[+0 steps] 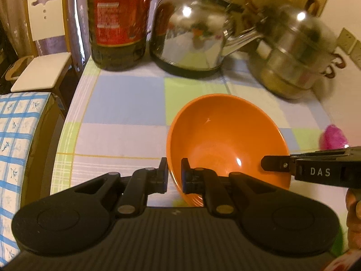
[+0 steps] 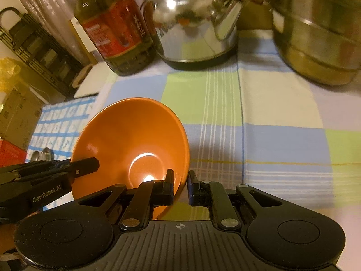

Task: Organize plates and bowls
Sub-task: 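Lift and carry the orange bowl with both tools over the nested green bowls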

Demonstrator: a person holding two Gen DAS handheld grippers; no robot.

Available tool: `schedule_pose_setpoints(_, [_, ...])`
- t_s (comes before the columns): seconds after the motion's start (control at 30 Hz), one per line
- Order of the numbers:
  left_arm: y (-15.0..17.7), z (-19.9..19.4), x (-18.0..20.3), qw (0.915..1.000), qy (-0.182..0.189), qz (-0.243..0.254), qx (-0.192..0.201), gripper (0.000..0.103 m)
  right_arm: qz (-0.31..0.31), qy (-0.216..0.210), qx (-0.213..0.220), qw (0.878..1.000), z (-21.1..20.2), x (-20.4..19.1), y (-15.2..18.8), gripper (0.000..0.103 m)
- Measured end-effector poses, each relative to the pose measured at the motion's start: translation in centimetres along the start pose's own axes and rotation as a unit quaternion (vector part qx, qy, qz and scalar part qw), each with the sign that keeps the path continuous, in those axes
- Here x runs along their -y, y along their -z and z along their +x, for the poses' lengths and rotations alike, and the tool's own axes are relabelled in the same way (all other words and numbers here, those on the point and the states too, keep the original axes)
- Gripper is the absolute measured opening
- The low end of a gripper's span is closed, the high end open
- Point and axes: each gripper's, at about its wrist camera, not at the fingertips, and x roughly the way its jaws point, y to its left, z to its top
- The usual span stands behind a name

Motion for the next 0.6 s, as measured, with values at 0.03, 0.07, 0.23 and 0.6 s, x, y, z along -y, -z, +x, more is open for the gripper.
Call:
schedule_pose_setpoints(0.03, [0.2,-1.0,0.4,1.0,0.004,0.001,0.003,0.009,-0.001,0.0,0.004,1.0,-1.2,-0.1,0.4,0.012])
schedule_pose_setpoints(0.07, [0.4,-2.0,0.9,0.9999,0.008,0.002,0.007,0.009,-0.002,0.001,0.007,1.0,-2.2,-0.3,0.8,0.012])
schedule_pose_setpoints(0.23, [2.3,-7.5,3.4,0.9993,0.023,0.013,0.026,0.009,-0.001,0.002,0.021,1.0,-8.1,-0.8,3.5,0.012])
schedule_pose_setpoints(0.6, [9.2,-16.2,8.6,0.998,0.025,0.025,0.052,0.009,-0.008,-0.003,0.054,0.998,-17.6,-1.2,11.5,0.012])
